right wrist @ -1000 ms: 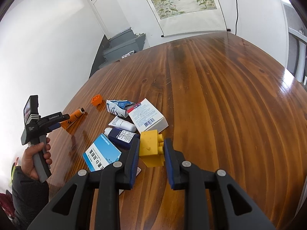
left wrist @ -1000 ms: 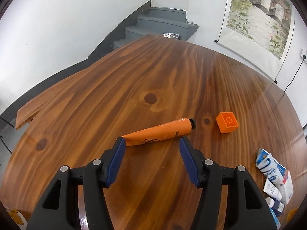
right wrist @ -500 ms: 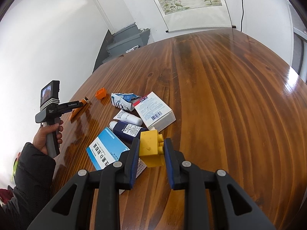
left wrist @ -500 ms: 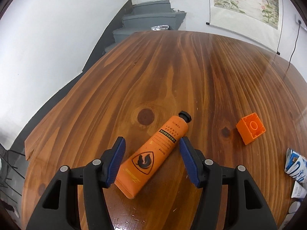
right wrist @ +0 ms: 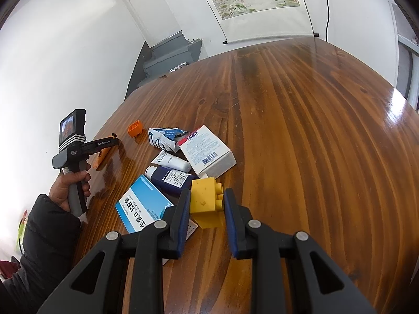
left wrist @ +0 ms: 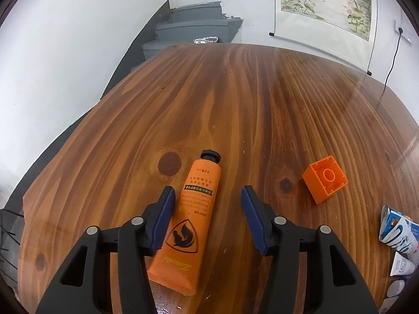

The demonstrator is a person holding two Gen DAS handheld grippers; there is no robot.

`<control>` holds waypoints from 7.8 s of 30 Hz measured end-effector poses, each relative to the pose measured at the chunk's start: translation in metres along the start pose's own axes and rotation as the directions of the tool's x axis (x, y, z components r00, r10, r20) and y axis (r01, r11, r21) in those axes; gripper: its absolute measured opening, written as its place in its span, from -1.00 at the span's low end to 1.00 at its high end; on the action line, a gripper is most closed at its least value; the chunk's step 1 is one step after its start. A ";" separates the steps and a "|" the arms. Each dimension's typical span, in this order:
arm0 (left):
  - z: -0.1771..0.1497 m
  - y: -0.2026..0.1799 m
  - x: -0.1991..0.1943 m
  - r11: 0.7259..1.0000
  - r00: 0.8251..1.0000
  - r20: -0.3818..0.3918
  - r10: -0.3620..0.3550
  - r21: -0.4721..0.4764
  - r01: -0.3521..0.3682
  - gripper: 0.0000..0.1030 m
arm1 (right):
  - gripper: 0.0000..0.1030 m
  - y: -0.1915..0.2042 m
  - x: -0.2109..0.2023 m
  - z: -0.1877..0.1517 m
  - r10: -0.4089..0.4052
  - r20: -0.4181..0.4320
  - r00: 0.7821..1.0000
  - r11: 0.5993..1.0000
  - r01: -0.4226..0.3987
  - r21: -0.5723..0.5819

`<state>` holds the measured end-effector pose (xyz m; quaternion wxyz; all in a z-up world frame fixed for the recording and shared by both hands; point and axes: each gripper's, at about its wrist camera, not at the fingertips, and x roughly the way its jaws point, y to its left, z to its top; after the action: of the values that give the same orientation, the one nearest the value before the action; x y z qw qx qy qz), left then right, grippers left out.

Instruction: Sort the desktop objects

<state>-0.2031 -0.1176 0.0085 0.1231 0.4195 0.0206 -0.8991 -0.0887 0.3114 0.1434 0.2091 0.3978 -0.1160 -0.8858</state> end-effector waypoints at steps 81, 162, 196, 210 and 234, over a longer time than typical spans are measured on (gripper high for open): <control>-0.109 -0.076 -0.165 0.938 0.928 0.139 -0.347 0.036 0.345 -0.46 | -0.45 -0.004 -0.038 0.003 -0.041 0.153 0.987 0.999 0.035 0.041; -0.220 -0.415 -0.325 0.383 0.610 -0.227 -0.759 0.602 0.700 0.37 | -0.45 -0.120 -0.254 -0.150 -0.202 0.185 0.962 0.979 0.200 0.029; -0.141 -0.205 -0.217 0.797 0.859 0.018 -0.512 0.382 0.468 0.38 | 0.41 -0.025 -0.163 -0.073 -0.104 0.264 0.959 0.994 0.096 0.041; -0.100 -0.135 -0.168 0.886 0.918 0.058 -0.392 0.292 0.359 0.38 | 0.41 -0.002 -0.077 -0.020 -0.087 0.162 0.983 0.996 0.091 -0.016; -0.008 -0.066 -0.040 0.983 0.983 0.030 -0.183 0.010 0.183 0.38 | 0.41 0.001 -0.022 0.012 -0.024 0.098 0.995 0.999 0.026 -0.022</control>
<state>-0.1880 -0.0446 0.0287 0.0387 0.4024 0.0538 -0.9131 -0.0841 0.3212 0.1662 0.1965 0.3531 -0.1107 -0.9080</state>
